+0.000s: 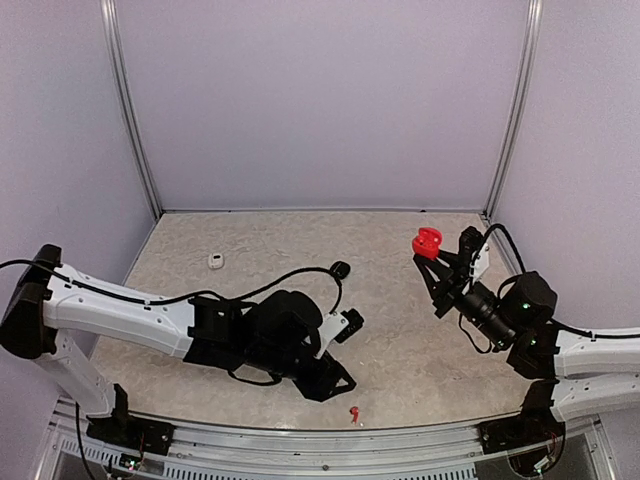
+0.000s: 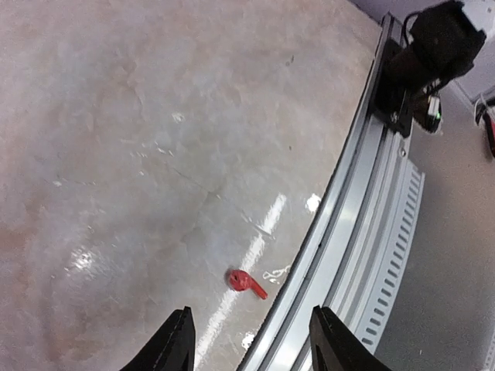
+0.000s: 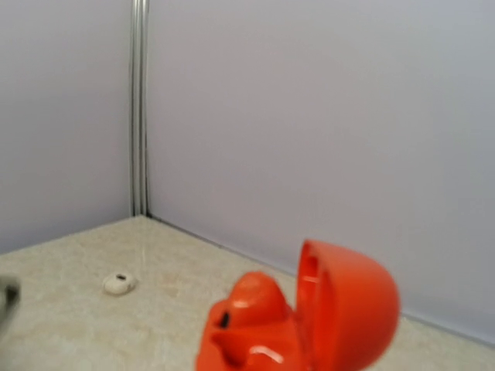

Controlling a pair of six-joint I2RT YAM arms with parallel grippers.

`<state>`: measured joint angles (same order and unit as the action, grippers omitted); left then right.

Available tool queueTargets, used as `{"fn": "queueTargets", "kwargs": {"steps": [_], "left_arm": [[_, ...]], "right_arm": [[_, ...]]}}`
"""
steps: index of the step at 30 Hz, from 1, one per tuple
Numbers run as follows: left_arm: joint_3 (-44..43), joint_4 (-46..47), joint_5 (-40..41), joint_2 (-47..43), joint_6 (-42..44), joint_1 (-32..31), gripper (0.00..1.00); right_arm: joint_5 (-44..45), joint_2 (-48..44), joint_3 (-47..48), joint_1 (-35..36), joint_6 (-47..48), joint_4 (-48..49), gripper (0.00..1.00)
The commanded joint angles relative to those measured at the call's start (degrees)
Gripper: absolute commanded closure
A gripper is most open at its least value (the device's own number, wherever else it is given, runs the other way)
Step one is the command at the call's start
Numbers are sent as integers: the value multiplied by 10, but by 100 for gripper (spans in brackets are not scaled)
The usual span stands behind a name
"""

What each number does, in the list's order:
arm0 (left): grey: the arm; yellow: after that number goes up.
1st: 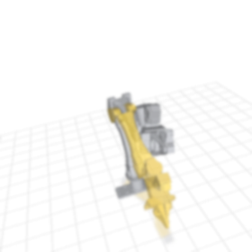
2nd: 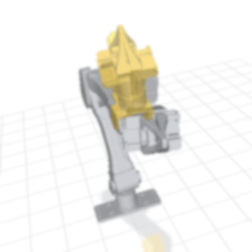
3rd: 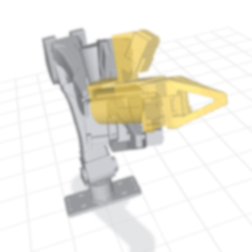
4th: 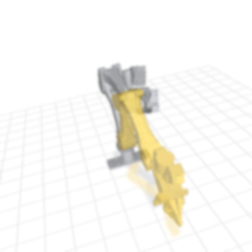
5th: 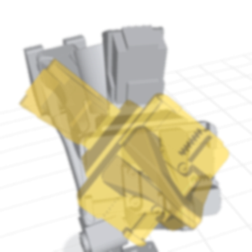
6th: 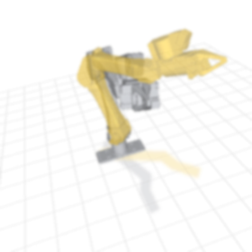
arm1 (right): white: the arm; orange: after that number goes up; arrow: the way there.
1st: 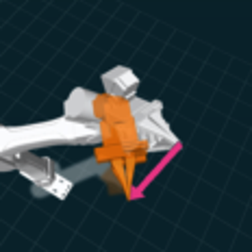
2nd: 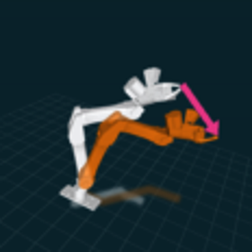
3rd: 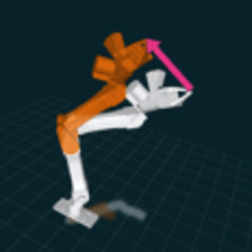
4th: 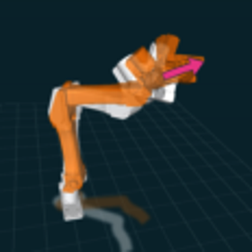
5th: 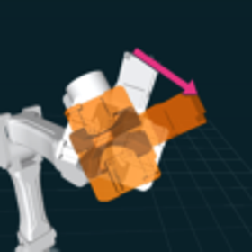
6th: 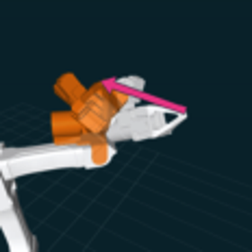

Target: Insert the wireless bluetooth earbuds into the charging case

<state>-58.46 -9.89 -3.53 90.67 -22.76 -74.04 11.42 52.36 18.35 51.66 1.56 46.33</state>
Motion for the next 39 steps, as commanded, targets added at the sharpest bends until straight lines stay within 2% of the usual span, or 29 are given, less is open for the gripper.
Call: {"fn": "queueTargets", "kwargs": {"steps": [1, 5, 17, 24, 30, 35, 39], "left_arm": [[-48, -95, -30, 79, -16, -34, 48], [-81, -107, -33, 139, -24, -41, 48], [-162, -151, -18, 223, -8, -51, 48], [-210, -228, 47, 272, 7, -57, 49], [-205, -270, 104, 277, 19, -48, 49], [-178, -276, 134, 249, 29, -12, 53], [-175, -273, 126, 228, 51, 8, 54]], "right_arm": [[4, -30, -13, -8, -14, -49, 100], [4, -45, -18, -9, -29, -59, 100], [7, -58, -23, -9, -31, -61, 100], [10, -66, -22, -10, -27, -69, 100], [15, -75, -22, -10, -23, -75, 100], [15, -73, -22, -10, -21, -74, 100], [14, -72, -22, -10, -22, -72, 100]]}}
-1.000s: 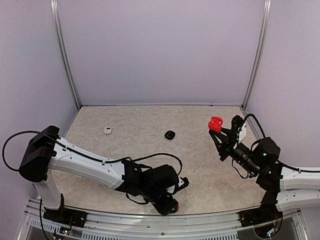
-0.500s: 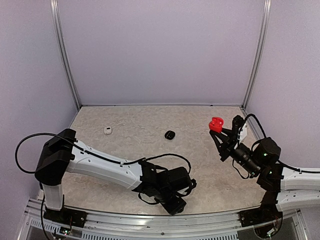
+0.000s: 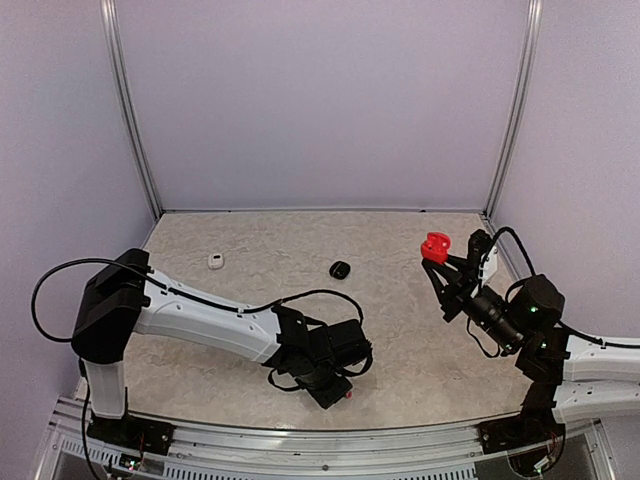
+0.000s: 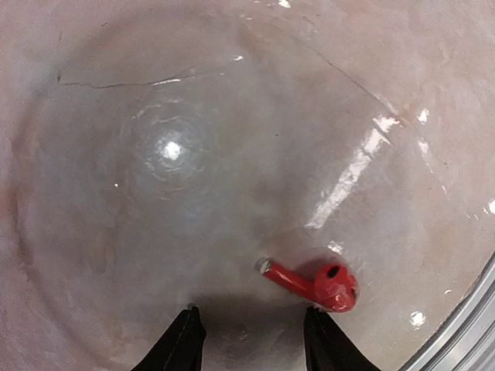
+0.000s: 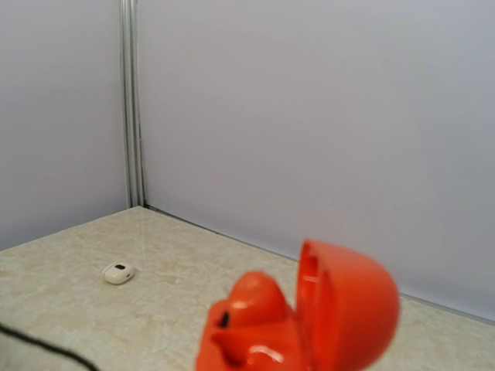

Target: Insert the wireless bluetooth earbuds into the charging case

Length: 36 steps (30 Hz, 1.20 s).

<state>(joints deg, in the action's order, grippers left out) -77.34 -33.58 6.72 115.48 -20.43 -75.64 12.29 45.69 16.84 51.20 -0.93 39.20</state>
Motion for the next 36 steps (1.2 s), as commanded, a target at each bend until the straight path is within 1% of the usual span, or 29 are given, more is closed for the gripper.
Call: {"fn": "queueTargets", "kwargs": {"steps": [1, 4, 9, 11, 13, 16, 18, 21, 25, 31, 36], "left_arm": [[12, -34, 17, -27, 39, 22, 54], [-3, -45, 2, -34, 78, 16, 54], [-62, -109, -4, -29, 159, 2, 53], [-81, -134, -22, -16, 177, 0, 53], [-85, -138, -35, -7, 182, -1, 55], [-73, -112, -35, -6, 187, -6, 57], [-57, -79, -35, -14, 187, -4, 57], [-30, -21, -32, -29, 184, -4, 57], [-7, 31, -18, -41, 173, -3, 57], [20, 81, -8, -46, 167, 1, 59], [28, 99, -6, -42, 170, 1, 62]], "right_arm": [[6, -5, -7, -5, 3, -2, 100], [6, -6, -7, -6, 3, -3, 100], [8, -14, -7, -6, 3, -12, 100], [10, -21, -7, -7, 3, -18, 100], [13, -29, -9, -7, 3, -24, 100], [18, -41, -13, -7, 3, -28, 100], [19, -47, -15, -6, 3, -32, 100], [21, -53, -16, -7, 3, -37, 100], [22, -58, -19, -7, 2, -39, 100], [24, -59, -20, -8, 2, -40, 100], [25, -59, -19, -8, 2, -40, 100]]}}
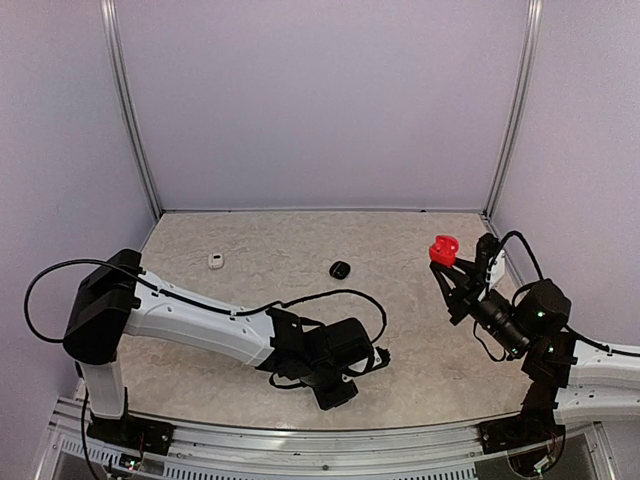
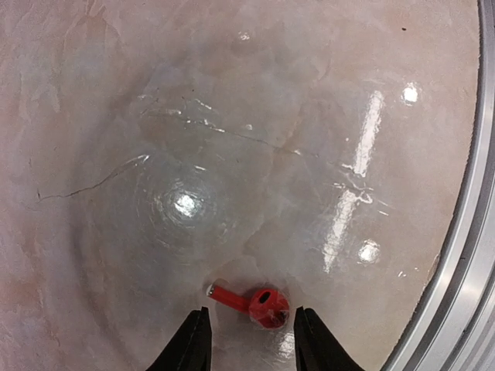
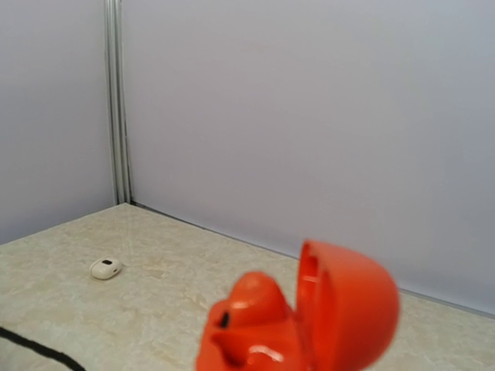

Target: Insert the wireless bluetooth earbuds into the charging case

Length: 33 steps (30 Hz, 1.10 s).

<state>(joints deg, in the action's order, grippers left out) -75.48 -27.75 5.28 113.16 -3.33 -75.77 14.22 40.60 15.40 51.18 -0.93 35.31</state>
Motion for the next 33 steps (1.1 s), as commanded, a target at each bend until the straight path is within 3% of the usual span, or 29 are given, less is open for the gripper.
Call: {"fn": "queueTargets", "kwargs": {"steps": [1, 8, 18, 26, 33], "left_arm": [[11, 45, 9, -18, 0, 1, 62], [16, 51, -2, -9, -4, 1, 65], [29, 31, 10, -1, -14, 18, 55], [58, 42, 47, -27, -36, 51, 55], [113, 121, -18, -67, -7, 54, 56]], "right_arm": [[5, -8, -5, -7, 2, -1, 100], [6, -8, -5, -7, 1, -2, 100], [6, -9, -5, -7, 2, -2, 100], [6, -7, -5, -7, 1, -1, 100], [4, -6, -5, -8, 2, -2, 100]]}}
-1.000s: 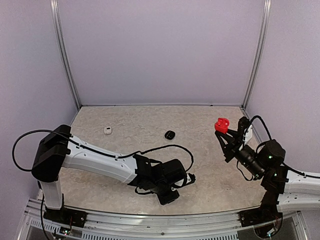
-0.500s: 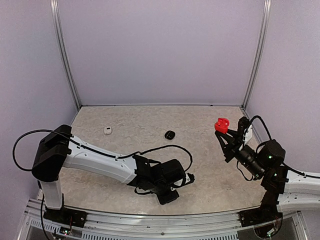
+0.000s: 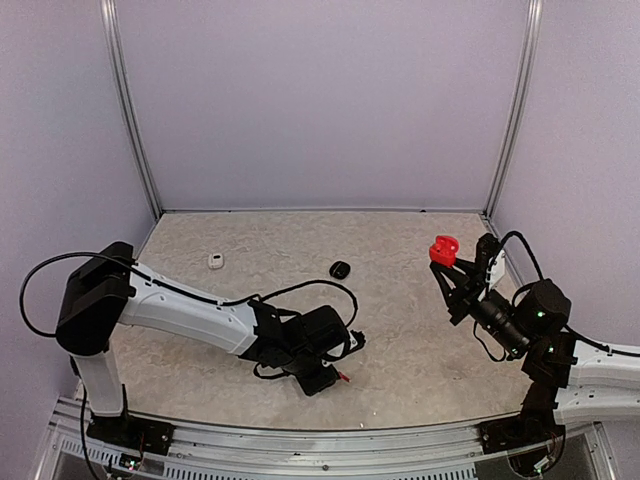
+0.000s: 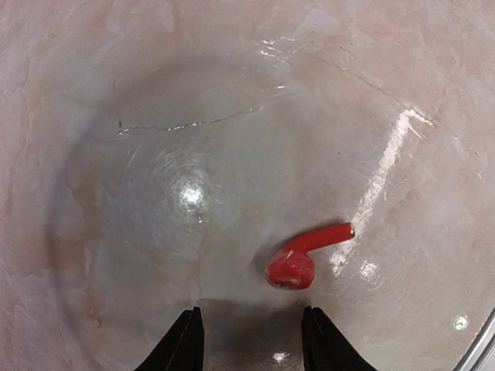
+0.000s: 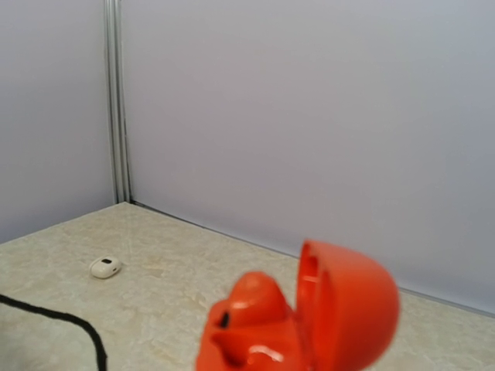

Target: Insert the wireless bluetooth earbuds into the charging case

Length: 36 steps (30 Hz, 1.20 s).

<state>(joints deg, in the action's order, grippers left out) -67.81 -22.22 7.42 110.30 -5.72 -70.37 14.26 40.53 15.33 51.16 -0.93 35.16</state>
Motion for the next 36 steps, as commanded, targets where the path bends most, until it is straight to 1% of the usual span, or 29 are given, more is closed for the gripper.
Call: {"fn": "queueTargets", "kwargs": {"steps": [1, 4, 8, 14, 18, 22, 25, 36], "left_arm": [[60, 95, -53, -56, 24, 0, 55], [130, 191, -78, -101, 47, 0, 55], [185, 301, -101, -132, 80, 15, 52], [251, 441, -165, -138, 125, 50, 52], [270, 504, -210, -108, 163, 63, 52], [285, 546, -264, -82, 181, 90, 53], [286, 544, -295, -65, 205, 104, 53], [266, 534, -321, -16, 246, 116, 56]], "right_arm": [[2, -6, -5, -7, 3, 0, 100], [2, -6, -5, -7, 2, -1, 100], [-1, -7, -6, -8, 2, -1, 100], [-6, -3, -6, -8, 1, 4, 100], [-9, -1, -5, -8, 3, 6, 100], [-9, -2, -3, -9, 3, 3, 100], [-7, -5, -3, -9, 4, 2, 100], [-10, 5, 1, -9, 4, 2, 100]]}}
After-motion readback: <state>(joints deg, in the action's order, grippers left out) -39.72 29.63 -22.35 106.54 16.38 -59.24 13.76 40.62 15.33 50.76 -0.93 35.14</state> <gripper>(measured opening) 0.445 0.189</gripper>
